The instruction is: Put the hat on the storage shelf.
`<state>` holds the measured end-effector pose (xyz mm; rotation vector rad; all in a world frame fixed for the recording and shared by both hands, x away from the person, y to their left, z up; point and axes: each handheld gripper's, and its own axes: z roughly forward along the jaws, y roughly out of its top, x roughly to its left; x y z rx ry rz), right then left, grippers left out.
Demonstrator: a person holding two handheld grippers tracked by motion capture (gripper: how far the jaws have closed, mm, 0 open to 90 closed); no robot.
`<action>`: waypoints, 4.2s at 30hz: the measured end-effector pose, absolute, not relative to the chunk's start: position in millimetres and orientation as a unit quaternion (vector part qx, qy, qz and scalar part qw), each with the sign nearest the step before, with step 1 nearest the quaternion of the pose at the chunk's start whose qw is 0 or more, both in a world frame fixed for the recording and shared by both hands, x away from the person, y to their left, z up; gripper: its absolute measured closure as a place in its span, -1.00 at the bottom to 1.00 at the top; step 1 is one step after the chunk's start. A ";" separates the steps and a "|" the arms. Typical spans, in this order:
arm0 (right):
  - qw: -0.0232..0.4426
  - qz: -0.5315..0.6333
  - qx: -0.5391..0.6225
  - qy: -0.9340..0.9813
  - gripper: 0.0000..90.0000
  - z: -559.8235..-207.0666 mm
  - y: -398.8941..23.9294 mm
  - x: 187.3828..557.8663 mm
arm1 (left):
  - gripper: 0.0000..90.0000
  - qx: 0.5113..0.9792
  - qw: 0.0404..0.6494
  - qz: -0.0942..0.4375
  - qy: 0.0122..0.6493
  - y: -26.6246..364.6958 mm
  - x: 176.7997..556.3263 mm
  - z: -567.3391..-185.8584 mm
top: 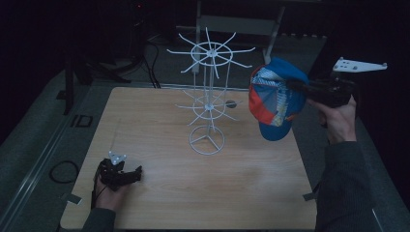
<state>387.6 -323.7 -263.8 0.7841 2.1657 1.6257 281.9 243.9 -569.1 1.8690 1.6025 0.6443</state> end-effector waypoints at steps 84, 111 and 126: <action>0.109 0.677 0.198 0.700 0.91 -235.2 -319.3 369.5 | -0.78 0.705 0.293 0.241 0.599 243.0 282.5 -568.9; 0.095 0.627 0.220 0.741 0.88 -254.2 -288.5 388.3 | -0.78 0.704 0.294 0.242 0.599 242.9 282.5 -569.0; 0.094 0.562 0.246 0.784 0.51 -273.7 -274.5 397.3 | -0.78 0.705 0.293 0.241 0.599 243.0 282.5 -568.9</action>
